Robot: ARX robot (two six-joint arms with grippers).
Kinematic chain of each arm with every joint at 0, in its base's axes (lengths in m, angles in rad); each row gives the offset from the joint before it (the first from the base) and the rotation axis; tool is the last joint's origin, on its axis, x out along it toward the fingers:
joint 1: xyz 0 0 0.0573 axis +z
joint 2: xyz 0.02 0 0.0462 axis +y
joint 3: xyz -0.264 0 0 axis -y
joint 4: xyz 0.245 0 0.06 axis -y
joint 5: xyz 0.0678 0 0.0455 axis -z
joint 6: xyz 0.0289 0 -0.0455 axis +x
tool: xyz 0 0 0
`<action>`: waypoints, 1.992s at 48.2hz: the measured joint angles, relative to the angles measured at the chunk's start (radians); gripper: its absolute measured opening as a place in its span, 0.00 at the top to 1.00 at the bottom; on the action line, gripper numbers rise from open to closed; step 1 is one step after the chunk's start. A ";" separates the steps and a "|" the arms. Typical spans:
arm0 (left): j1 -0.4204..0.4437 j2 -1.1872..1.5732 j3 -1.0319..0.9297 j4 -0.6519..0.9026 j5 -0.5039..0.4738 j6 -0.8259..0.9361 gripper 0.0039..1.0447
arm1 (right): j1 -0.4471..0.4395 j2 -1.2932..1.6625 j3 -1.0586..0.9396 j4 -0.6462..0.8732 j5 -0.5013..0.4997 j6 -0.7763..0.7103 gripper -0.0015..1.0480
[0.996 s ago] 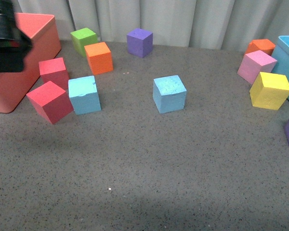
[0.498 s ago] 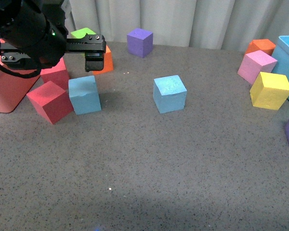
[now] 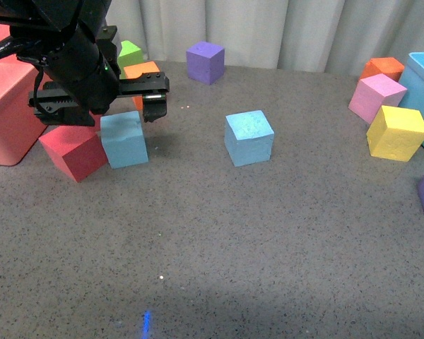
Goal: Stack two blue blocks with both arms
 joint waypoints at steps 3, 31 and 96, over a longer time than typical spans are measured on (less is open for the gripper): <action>0.000 0.012 0.014 -0.009 0.008 -0.008 0.06 | 0.000 0.000 0.000 0.000 0.000 0.000 0.09; -0.015 0.087 0.112 -0.099 -0.039 0.032 0.45 | 0.000 0.000 0.000 0.000 0.000 0.000 0.09; -0.354 0.180 0.575 -0.396 -0.135 -0.127 0.60 | 0.000 0.000 0.000 0.000 0.000 0.000 0.09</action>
